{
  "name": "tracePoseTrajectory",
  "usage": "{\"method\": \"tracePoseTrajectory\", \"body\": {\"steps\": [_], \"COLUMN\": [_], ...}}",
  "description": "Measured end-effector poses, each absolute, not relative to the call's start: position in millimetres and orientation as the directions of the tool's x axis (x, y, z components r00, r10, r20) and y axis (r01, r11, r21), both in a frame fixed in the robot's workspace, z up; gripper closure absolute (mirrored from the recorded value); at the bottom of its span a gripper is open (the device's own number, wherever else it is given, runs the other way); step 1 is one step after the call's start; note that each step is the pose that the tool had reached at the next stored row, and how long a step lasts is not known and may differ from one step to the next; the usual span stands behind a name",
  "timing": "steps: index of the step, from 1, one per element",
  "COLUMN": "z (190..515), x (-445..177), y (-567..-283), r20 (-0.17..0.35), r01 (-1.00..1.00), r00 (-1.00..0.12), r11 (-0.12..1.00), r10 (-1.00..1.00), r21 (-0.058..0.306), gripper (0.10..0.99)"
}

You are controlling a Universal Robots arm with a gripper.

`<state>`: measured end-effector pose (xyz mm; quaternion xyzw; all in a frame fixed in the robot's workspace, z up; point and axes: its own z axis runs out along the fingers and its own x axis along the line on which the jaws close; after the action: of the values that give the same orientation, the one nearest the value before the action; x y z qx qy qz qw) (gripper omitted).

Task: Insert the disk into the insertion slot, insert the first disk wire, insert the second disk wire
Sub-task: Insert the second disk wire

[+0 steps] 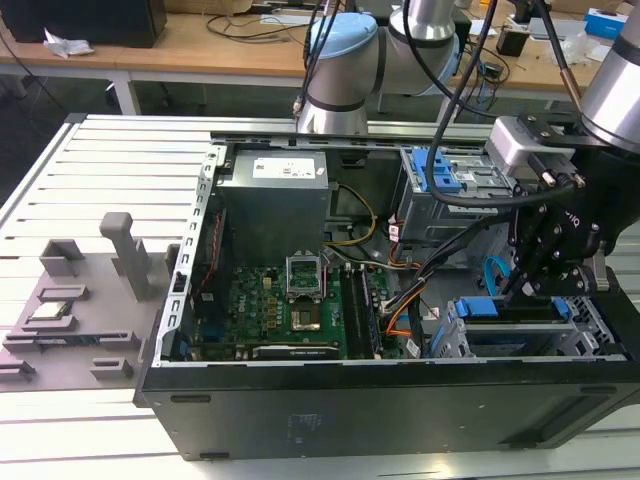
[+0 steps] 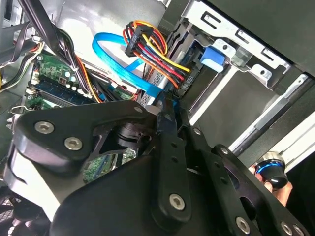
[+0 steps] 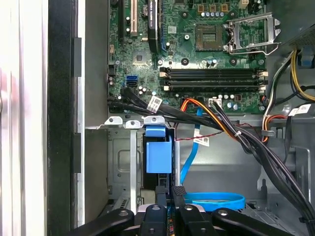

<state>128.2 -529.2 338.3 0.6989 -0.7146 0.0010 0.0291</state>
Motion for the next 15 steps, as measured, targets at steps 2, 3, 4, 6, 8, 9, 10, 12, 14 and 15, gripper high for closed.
{"method": "tracePoseTrajectory", "body": {"steps": [2,3,4,6,8,9,10,12,14,15], "z": [338.3,342.3,351.4,369.9,385.5,388.7,390.7,391.2,391.3,391.5], "x": [128.2,128.2,128.2,128.2,128.2,128.2,128.2,128.2,128.2,128.2], "y": [-529.2,-529.2,-528.9,-524.4,-523.0,-523.0,-523.0,-523.0,-523.0,-522.9], "r20": [0.043,0.043,0.043,0.044,0.044,0.044,0.043,0.043,0.043,0.043], "r01": [-0.999,-0.999,-0.999,-0.999,-0.999,-0.999,-0.999,-0.999,-0.999,-0.999], "r00": [-0.021,-0.021,-0.021,-0.021,-0.021,-0.021,-0.021,-0.021,-0.021,-0.021], "r11": [0.023,0.023,0.023,0.023,0.023,0.023,0.023,0.023,0.023,0.023], "r10": [-0.999,-0.999,-0.999,-0.999,-0.999,-0.999,-0.999,-0.999,-0.999,-0.999], "r21": [0.039,0.039,0.039,0.039,0.039,0.039,0.039,0.039,0.039,0.039], "gripper": [0.851,0.851,0.851,0.863,0.98,0.98,0.98,0.98,0.98,0.98]}}
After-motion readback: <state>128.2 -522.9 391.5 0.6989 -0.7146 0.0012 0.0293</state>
